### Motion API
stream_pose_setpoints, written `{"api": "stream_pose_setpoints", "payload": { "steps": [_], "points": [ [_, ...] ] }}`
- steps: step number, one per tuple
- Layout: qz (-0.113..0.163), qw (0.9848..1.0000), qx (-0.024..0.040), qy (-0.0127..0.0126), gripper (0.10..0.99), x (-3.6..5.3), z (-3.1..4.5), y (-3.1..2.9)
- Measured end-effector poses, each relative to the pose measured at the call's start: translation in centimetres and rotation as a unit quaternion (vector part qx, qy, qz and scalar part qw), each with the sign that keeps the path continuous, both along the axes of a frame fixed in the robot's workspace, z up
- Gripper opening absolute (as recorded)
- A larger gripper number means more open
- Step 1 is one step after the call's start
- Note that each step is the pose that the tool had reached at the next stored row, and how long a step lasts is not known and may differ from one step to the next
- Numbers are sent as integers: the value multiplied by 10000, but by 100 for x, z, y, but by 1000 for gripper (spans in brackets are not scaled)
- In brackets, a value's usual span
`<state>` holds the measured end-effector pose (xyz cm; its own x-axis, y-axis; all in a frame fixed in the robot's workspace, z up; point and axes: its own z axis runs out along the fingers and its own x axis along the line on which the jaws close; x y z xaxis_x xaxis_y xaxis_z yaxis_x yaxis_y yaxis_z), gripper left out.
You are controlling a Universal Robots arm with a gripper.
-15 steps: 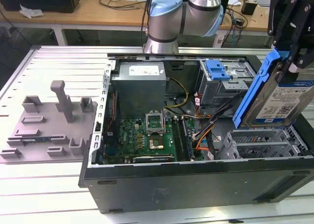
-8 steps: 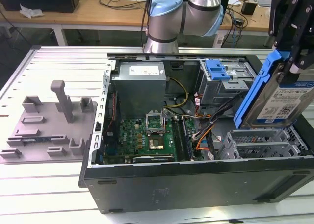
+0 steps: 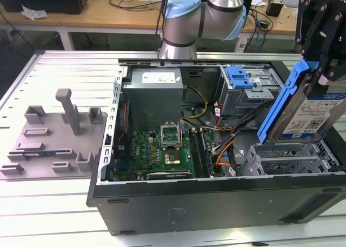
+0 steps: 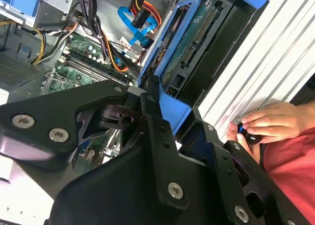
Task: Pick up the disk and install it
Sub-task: 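Insert the disk into the insertion slot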
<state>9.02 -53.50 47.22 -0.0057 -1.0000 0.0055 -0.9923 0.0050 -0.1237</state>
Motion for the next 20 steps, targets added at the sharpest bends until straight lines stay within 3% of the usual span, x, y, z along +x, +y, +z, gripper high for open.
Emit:
{"api": "stream_pose_setpoints", "payload": {
  "steps": [20],
  "points": [
    [24, 10000, 1, -1, 369, 0, -134, -49]
  ]
}}
